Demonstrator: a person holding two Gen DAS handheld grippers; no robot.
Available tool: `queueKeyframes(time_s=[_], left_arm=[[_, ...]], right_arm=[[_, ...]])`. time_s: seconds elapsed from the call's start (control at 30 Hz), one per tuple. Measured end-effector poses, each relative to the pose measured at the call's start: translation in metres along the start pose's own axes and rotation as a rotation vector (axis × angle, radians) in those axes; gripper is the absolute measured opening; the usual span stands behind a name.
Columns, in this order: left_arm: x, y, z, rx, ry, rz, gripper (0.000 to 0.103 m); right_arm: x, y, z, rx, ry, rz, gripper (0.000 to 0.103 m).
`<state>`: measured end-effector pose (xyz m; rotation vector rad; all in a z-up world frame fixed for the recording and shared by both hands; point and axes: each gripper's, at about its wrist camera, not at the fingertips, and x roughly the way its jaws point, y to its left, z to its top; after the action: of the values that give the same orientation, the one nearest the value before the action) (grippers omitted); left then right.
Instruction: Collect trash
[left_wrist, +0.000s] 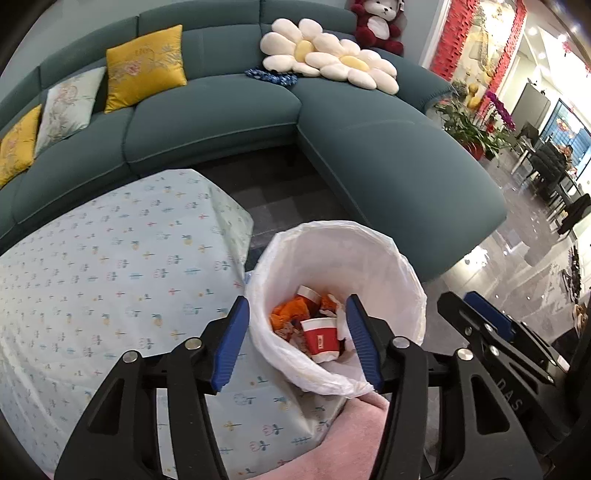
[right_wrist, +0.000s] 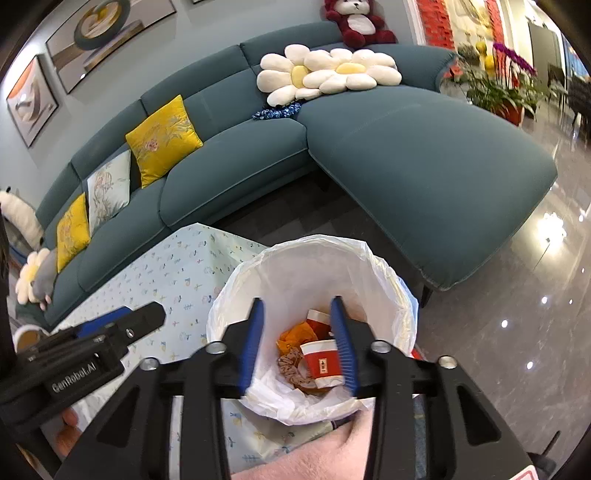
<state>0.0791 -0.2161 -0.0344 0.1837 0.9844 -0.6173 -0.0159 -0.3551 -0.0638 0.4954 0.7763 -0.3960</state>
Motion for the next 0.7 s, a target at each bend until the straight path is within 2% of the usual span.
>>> queueKeyframes(time_s=[0.13, 0.23, 0.47, 0.53, 0.6, 0.7], left_arm=[[-0.011, 0.007, -0.006, 0.001, -0.036, 0.038, 0.063], [-0.017, 0.010, -0.012, 0.012, -0.053, 0.068, 0.064], [-0.021, 0.026, -0.025, 0.005, -0.059, 0.121, 0.068], [-0.022, 0.032, -0.029, -0.011, -0.063, 0.135, 0.076], [-0.023, 0.037, -0.033, -0.020, -0.073, 0.157, 0.078], [-0.024, 0.043, -0.037, -0.022, -0.077, 0.179, 0.087]], right_arm=[[-0.008, 0.009, -0.005, -0.058, -0.008, -0.035, 0.057], [-0.013, 0.017, -0.010, -0.096, -0.011, -0.063, 0.066], [-0.017, 0.030, -0.019, -0.154, 0.002, -0.109, 0.075], [-0.018, 0.031, -0.022, -0.157, 0.007, -0.110, 0.078], [-0.019, 0.033, -0.025, -0.155, 0.013, -0.111, 0.084], [-0.017, 0.035, -0.029, -0.161, 0.027, -0.116, 0.087]])
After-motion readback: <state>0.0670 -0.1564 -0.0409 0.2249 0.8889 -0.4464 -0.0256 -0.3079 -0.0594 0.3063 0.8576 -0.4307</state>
